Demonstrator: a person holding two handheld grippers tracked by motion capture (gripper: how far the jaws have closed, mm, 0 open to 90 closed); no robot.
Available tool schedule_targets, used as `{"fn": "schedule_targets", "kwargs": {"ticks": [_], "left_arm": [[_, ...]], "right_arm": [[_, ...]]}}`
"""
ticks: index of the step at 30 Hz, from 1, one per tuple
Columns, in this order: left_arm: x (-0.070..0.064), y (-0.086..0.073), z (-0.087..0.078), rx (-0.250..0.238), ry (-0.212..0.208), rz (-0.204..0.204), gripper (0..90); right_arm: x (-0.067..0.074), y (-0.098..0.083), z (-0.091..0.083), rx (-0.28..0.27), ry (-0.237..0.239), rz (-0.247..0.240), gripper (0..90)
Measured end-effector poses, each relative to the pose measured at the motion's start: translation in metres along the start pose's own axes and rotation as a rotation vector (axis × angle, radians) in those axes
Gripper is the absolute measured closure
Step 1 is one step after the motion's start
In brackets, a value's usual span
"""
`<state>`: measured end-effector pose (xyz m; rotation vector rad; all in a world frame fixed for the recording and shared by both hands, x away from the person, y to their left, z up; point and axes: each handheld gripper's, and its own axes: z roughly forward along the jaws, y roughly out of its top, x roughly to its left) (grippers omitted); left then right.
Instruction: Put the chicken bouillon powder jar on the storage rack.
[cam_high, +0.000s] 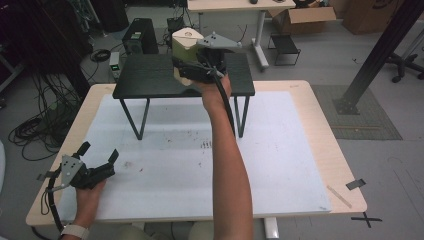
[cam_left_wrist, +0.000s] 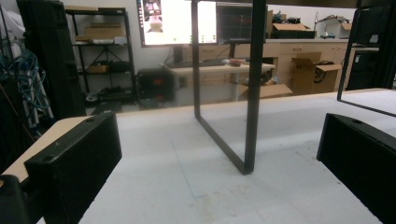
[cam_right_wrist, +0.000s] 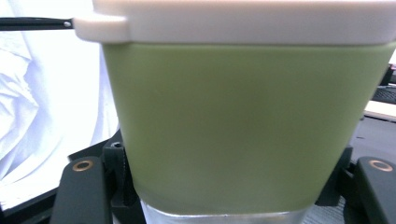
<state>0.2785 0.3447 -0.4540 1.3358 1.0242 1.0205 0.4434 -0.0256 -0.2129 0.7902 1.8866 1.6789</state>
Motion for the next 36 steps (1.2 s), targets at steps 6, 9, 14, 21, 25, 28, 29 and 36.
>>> {"fn": "schedule_targets", "kwargs": {"ticks": [6,9,14,21,25,28,29,36], "left_arm": [[0.0,0.0,0.0,-0.001,-0.001,-0.001,0.4],[0.0,0.0,0.0,-0.001,-0.001,-0.001,0.4],[0.0,0.0,0.0,-0.001,-0.001,-0.002,0.4],[0.0,0.0,0.0,-0.001,-0.001,-0.001,0.4],[0.0,0.0,0.0,-0.001,-0.001,-0.001,0.4],[0.0,0.0,0.0,0.0,-0.001,-0.001,0.4],[0.0,0.0,0.0,0.0,0.0,-0.001,0.4],[0.0,0.0,0.0,0.001,-0.001,0.0,0.4]], "right_arm": [[-0.007,0.001,0.018,0.033,-0.039,0.006,29.2],[-0.01,0.001,0.026,0.053,-0.06,0.013,29.2],[-0.014,0.001,0.039,0.08,-0.08,0.017,29.3],[-0.017,-0.002,0.05,0.115,-0.104,0.034,29.2],[-0.019,-0.005,0.056,0.146,-0.118,0.047,29.3],[-0.02,-0.007,0.06,0.175,-0.121,0.052,29.2],[-0.02,-0.007,0.06,0.175,-0.121,0.052,29.2],[-0.019,-0.008,0.062,0.184,-0.127,0.04,29.1]]}}
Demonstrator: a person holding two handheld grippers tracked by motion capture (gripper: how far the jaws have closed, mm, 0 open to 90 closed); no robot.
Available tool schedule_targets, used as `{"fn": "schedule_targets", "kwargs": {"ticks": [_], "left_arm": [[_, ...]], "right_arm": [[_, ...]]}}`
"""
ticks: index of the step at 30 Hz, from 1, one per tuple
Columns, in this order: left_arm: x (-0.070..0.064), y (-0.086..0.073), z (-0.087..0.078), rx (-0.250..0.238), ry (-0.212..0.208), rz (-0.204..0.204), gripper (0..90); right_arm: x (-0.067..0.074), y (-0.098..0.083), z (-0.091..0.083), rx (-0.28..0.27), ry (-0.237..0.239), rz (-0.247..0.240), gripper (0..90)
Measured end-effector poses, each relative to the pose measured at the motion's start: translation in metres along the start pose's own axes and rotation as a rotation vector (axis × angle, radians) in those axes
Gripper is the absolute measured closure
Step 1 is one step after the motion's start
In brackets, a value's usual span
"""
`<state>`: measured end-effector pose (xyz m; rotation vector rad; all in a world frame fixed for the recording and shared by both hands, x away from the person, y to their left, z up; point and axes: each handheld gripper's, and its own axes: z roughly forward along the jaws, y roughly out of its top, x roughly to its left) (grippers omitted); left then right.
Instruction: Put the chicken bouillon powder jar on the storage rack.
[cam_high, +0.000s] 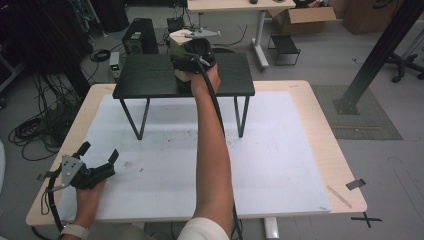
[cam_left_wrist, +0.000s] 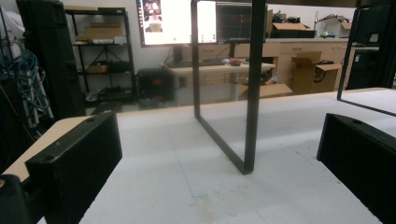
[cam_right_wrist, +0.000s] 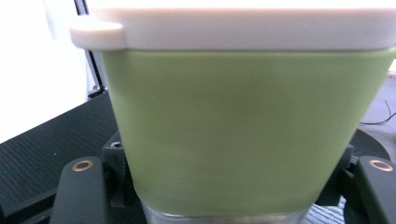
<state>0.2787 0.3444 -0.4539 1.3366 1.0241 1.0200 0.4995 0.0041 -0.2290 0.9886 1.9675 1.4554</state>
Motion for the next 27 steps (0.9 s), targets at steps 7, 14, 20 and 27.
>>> {"fn": "schedule_targets", "kwargs": {"ticks": [7,14,20,27], "left_arm": [[0.0,0.0,0.0,-0.001,-0.001,0.001,0.4],[0.0,0.0,0.0,-0.001,0.0,0.002,0.4],[0.0,0.0,0.0,-0.001,-0.001,0.002,0.4],[0.0,0.0,0.0,0.0,-0.001,0.002,0.4]], "right_arm": [[0.005,-0.001,0.0,0.001,-0.029,-0.013,28.7],[0.004,-0.001,-0.008,-0.041,-0.041,0.043,16.1],[0.001,0.0,-0.015,-0.077,-0.025,0.052,8.9],[0.001,0.001,-0.024,-0.124,-0.019,0.052,1.9]]}}
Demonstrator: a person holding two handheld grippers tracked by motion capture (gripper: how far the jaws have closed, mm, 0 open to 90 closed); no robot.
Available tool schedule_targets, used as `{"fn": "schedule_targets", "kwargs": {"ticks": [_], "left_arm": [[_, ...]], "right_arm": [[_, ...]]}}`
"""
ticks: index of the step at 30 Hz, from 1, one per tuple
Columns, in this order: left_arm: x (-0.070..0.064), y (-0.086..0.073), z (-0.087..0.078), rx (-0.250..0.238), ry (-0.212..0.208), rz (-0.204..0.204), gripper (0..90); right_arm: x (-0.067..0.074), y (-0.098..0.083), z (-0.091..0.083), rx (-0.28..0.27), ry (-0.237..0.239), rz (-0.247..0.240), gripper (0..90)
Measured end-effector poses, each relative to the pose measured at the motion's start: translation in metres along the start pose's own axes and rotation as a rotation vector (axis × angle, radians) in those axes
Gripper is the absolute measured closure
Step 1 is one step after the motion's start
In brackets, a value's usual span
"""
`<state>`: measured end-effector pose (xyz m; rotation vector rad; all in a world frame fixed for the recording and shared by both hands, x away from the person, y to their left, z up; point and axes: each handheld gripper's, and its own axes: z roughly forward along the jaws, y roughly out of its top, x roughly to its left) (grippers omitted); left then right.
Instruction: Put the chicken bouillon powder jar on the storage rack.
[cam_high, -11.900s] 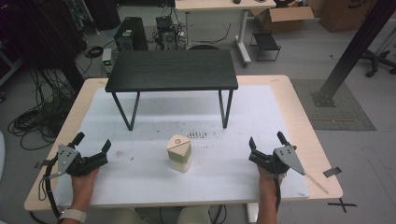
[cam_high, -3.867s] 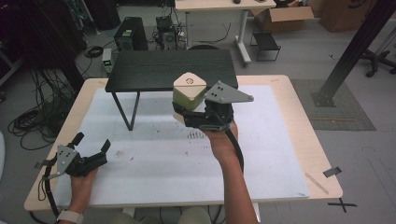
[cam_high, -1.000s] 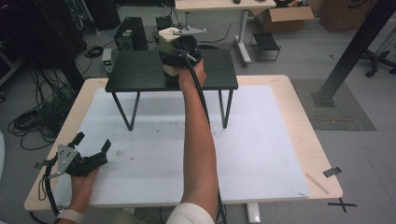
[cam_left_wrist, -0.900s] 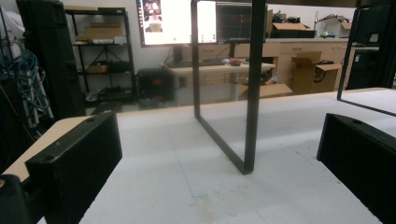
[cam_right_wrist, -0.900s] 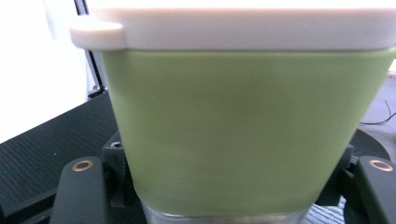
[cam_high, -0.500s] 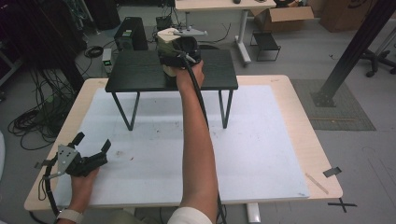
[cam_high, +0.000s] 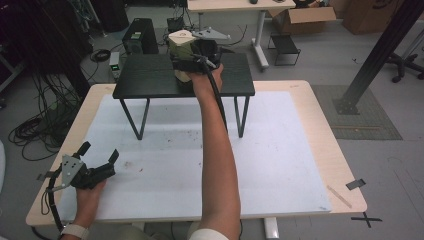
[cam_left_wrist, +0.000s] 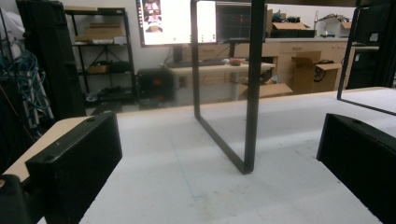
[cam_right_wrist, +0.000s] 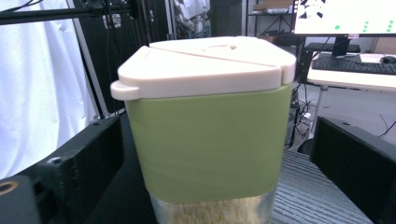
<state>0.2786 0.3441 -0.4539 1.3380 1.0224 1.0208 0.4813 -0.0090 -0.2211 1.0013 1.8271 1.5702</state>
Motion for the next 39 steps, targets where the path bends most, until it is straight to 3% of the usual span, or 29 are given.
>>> {"fn": "schedule_targets", "kwargs": {"ticks": [15,18,23,39], "left_arm": [[0.0,0.0,0.0,0.001,0.001,0.003,0.4],[0.0,0.0,0.0,0.001,0.001,0.002,0.4],[0.0,0.0,0.0,0.0,0.001,0.002,0.3],[0.0,0.0,0.0,-0.004,0.002,-0.002,0.2]], "right_arm": [[0.002,0.008,-0.031,-0.037,0.022,-0.013,0.0],[0.001,0.007,-0.041,-0.066,0.036,-0.029,0.0],[-0.004,0.0,-0.063,-0.112,0.036,-0.017,0.0],[-0.012,-0.026,-0.126,-0.147,-0.019,-0.039,0.0]]}}
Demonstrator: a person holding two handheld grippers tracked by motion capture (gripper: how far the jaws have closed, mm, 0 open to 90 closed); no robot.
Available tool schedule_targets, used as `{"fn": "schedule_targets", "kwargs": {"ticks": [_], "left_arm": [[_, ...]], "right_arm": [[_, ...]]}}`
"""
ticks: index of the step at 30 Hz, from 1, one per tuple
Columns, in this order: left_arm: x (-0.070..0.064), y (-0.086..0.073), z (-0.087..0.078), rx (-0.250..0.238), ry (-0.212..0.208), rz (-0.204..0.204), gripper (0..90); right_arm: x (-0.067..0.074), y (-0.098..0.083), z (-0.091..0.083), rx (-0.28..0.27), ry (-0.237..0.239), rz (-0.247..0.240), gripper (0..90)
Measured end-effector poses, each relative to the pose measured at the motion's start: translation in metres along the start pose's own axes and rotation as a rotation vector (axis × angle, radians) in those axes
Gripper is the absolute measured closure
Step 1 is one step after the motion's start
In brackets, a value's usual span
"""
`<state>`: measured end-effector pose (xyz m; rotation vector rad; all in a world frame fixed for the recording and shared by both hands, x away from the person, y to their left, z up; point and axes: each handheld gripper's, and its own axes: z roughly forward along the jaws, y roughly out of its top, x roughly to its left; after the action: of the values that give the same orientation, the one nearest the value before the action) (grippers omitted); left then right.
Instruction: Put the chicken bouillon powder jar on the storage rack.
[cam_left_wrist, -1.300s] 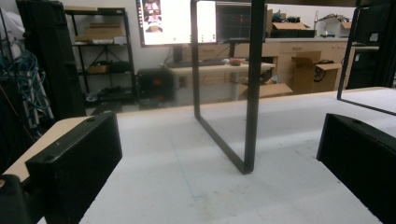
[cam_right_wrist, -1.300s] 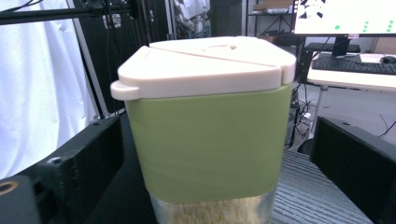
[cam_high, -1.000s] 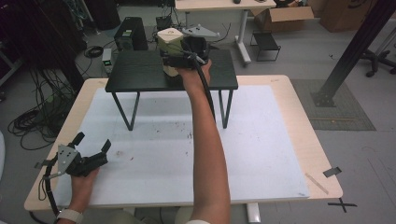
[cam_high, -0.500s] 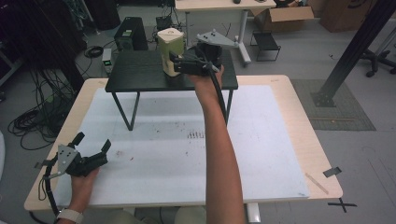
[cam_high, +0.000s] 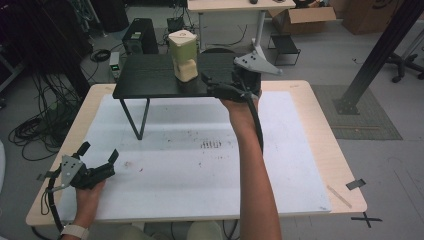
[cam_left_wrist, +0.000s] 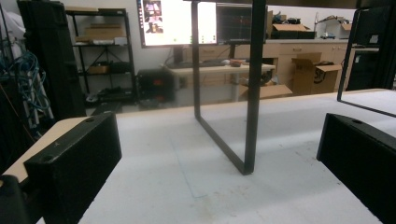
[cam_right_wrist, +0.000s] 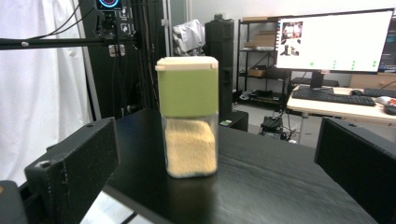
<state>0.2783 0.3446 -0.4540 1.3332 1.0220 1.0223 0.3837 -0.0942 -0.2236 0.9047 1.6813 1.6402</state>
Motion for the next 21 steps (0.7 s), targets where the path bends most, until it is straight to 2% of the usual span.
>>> {"fn": "schedule_targets", "kwargs": {"ticks": [9,21], "left_arm": [[0.0,0.0,0.0,-0.001,0.0,-0.001,0.2],[0.0,0.0,0.0,-0.002,0.0,-0.001,0.2]], "right_arm": [[-0.008,-0.018,-0.041,-0.013,-0.048,0.018,0.0],[-0.013,-0.035,-0.079,-0.026,-0.102,0.018,0.0]]}}
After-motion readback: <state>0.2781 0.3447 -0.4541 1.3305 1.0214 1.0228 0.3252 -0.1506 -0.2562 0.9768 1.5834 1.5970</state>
